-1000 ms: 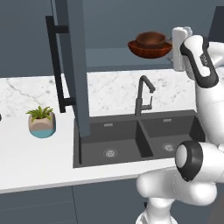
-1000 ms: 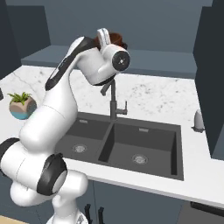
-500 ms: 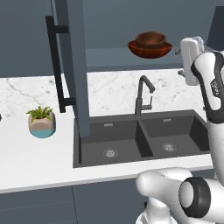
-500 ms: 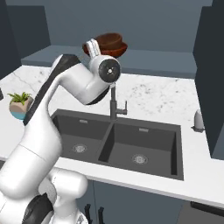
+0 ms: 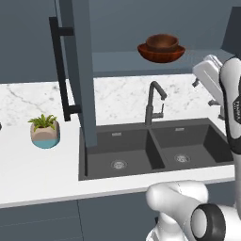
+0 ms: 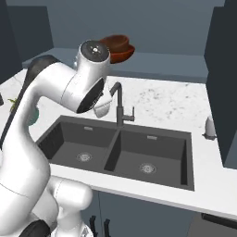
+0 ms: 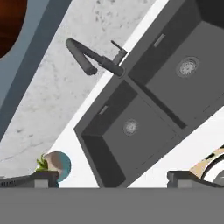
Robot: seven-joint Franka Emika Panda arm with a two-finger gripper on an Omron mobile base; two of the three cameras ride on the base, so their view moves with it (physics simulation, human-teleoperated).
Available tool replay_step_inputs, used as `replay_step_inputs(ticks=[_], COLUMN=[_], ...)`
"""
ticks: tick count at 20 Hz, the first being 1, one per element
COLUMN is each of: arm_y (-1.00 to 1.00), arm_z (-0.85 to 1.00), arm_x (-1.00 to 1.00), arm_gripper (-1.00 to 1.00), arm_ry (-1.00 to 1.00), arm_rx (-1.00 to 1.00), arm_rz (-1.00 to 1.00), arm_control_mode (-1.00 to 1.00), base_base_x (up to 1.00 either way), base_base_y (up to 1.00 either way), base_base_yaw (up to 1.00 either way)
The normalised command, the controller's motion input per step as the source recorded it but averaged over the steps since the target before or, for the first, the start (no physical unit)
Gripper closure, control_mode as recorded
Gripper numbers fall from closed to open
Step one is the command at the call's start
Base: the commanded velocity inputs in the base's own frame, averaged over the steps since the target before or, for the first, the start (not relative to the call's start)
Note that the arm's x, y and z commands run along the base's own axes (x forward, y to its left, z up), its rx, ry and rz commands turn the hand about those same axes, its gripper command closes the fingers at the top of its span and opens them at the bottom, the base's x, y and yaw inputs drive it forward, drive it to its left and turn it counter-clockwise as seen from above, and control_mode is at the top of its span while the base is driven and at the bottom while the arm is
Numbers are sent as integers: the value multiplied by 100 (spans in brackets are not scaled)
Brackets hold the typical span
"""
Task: Pick up the bowls on the counter and stack them on top of one another in the open cabinet. Place the smaller bowl on top of the larger bowl.
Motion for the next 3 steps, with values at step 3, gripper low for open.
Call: replay_step_inputs(ticks=[3], arm_y=[0], arm_z=[-66], arm_x=[-87], arm_gripper=[-100], arm_ry=[39], arm_rx=[-16], arm_rz=[23], arm_control_mode=[-100], base_base_x=[0], base_base_y=[0], base_base_yaw=[0])
